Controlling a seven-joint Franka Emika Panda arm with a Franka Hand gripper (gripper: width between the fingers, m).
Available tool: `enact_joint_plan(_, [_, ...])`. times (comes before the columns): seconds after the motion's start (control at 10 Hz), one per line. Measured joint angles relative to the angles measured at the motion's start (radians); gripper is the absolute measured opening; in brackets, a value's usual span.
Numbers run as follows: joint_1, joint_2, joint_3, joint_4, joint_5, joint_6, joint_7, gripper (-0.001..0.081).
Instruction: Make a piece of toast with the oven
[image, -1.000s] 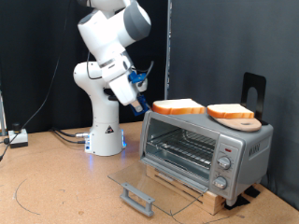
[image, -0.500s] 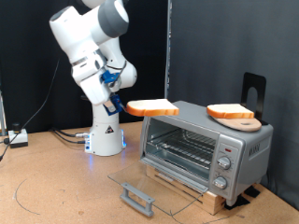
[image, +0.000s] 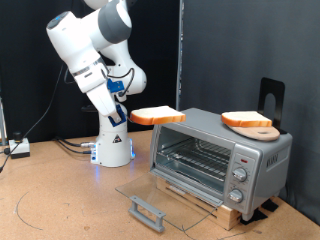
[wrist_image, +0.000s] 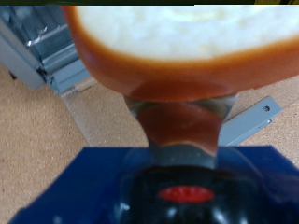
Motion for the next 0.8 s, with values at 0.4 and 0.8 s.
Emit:
enact_joint_plan(0.4, [0.000,0.103,0.001,0.026,-0.057,0.053,-0.101,0.0396])
enact_joint_plan(0.8, [0.001,0.207,0.020,0.039,-0.104,0.203,-0.107,0.0396])
